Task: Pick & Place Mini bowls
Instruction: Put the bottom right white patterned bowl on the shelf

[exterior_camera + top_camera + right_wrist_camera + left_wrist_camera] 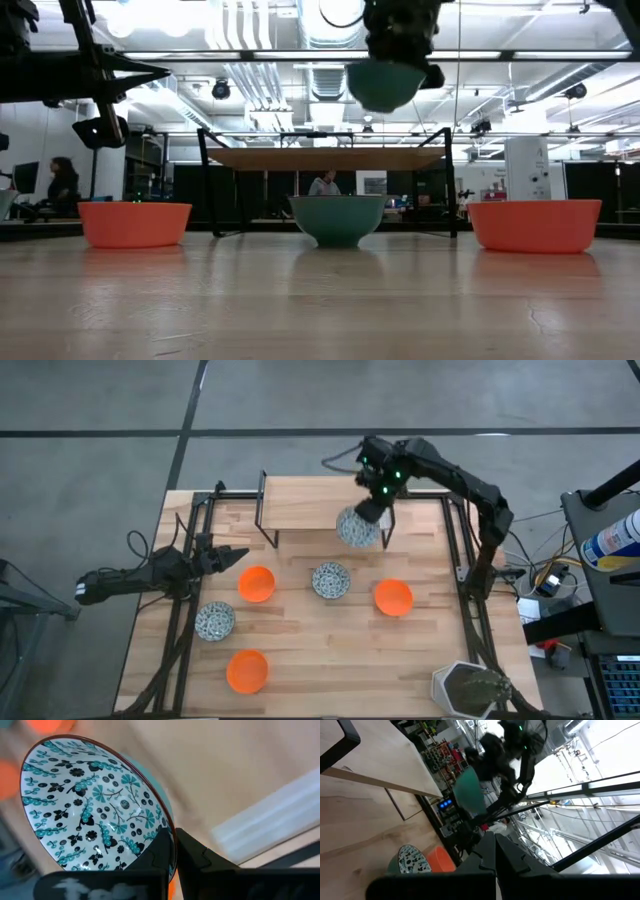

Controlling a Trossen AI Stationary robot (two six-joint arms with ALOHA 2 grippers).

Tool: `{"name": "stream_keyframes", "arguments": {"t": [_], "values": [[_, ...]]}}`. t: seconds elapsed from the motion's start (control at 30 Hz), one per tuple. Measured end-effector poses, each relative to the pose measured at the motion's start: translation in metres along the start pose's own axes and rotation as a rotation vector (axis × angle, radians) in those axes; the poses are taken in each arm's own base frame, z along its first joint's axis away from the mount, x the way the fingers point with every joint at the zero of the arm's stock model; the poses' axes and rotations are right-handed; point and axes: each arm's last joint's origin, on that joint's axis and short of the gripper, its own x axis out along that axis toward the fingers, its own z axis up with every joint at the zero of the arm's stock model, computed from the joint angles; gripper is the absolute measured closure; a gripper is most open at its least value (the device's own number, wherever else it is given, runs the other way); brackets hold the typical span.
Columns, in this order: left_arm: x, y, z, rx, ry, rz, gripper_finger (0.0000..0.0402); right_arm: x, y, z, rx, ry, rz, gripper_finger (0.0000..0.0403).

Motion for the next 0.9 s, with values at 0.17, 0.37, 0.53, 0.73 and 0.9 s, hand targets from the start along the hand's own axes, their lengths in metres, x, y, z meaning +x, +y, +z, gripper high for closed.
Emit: {"name": "stream_keyframes", "arguments": {"t": [0.17,0.37,0.53,0.73,0.9], "values": [[0.000,0.000,0.000,0.000,0.000,0.000,0.0401,-0.001,-0.037,0.024,0.092,-0.027,-0.044,0.0390],[0.000,0.000,0.000,-0.001,0.000,0.000,0.0401,0.008,-0.079,0.043,0.189,0.026,-0.064,0.0390],[0.000,0.000,0.000,-0.002,0.003,-0.002,0.0401,0.015,-0.101,0.051,0.241,0.036,0.004,0.0390],[0.000,0.000,0.000,-0.002,0.004,-0.002,0.0401,0.013,-0.114,0.051,0.295,0.033,0.023,0.0390],[0.000,0.000,0.000,-0.002,0.004,-0.002,0.0401,0.007,-0.120,0.049,0.333,0.018,0.021,0.0390]]}}
